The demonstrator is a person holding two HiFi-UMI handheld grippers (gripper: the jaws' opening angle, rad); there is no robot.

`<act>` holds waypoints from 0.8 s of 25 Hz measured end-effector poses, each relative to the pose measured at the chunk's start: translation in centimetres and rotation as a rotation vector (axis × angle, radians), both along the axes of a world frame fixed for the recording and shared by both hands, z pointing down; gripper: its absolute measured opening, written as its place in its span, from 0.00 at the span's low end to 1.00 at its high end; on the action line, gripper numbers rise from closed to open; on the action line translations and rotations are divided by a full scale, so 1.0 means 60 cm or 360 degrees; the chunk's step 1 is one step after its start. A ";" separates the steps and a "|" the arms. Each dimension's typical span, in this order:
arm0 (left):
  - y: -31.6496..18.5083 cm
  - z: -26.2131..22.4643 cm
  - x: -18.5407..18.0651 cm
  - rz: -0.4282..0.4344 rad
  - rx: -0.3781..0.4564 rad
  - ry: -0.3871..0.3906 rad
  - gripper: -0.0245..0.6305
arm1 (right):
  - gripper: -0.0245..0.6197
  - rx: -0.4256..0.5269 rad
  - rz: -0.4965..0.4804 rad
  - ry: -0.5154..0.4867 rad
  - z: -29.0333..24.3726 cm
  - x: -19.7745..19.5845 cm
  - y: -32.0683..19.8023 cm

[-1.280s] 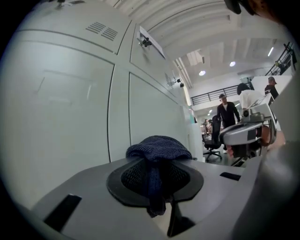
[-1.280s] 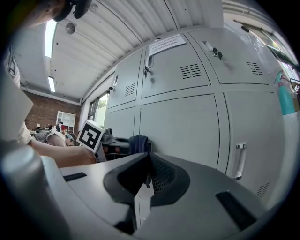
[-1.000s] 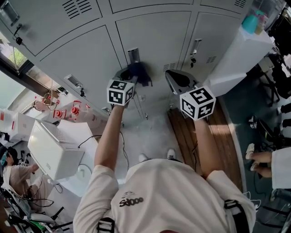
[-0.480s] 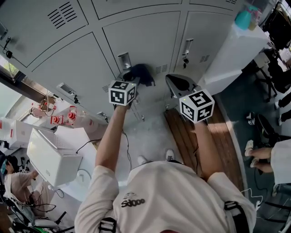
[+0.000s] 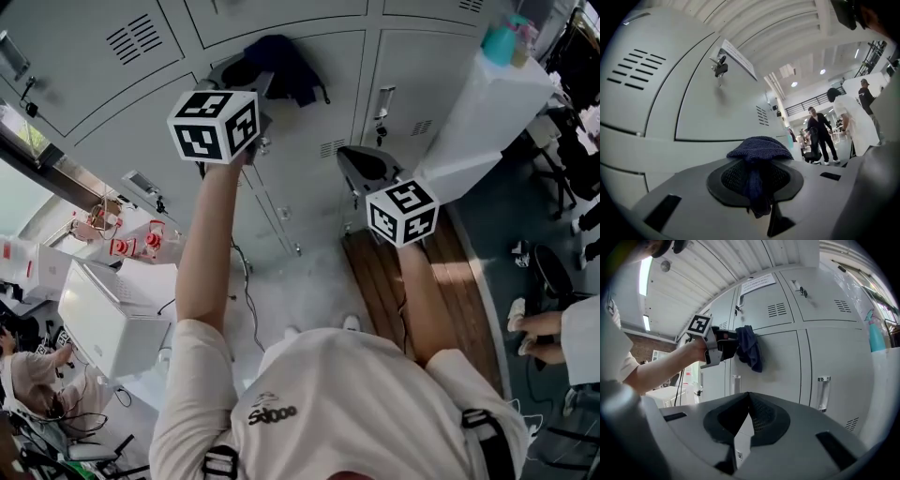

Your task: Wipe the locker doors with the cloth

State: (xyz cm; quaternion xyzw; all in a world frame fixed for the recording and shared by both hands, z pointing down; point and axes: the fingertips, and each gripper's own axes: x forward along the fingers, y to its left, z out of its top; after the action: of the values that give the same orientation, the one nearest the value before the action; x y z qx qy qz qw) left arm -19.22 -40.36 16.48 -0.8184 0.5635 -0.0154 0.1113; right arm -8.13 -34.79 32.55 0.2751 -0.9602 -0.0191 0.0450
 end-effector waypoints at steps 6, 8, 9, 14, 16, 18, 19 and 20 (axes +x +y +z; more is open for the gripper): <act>-0.023 0.031 0.037 0.0057 -0.0043 -0.0028 0.17 | 0.05 -0.0008 0.0008 -0.0008 0.002 0.010 -0.003; -0.034 0.085 0.049 0.0085 -0.0122 -0.0031 0.17 | 0.05 -0.0023 0.0018 -0.0002 0.009 0.017 -0.004; -0.039 0.117 0.056 0.0092 -0.0170 -0.0049 0.17 | 0.05 -0.0031 0.0024 0.0003 0.013 0.021 -0.005; -0.071 0.309 0.095 0.0142 -0.0466 -0.0162 0.17 | 0.05 -0.0063 0.0070 0.0024 0.028 0.046 -0.008; -0.079 0.384 0.104 0.0161 -0.0596 -0.0146 0.17 | 0.05 -0.0075 0.0093 0.0030 0.034 0.058 -0.007; -0.083 0.454 0.106 0.0154 -0.0721 -0.0145 0.17 | 0.05 -0.0091 0.0116 0.0037 0.042 0.071 -0.006; -0.084 0.484 0.106 0.0142 -0.0776 -0.0145 0.17 | 0.05 -0.0099 0.0129 0.0039 0.046 0.079 -0.006; -0.084 0.510 0.105 0.0128 -0.0823 -0.0138 0.17 | 0.05 -0.0108 0.0143 0.0041 0.051 0.087 -0.006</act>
State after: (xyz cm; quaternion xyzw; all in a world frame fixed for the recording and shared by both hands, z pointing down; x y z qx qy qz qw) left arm -12.94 -45.41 47.10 -0.8399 0.5026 -0.1896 -0.0771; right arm -2.91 -35.14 35.61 0.3162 -0.9462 0.0120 0.0675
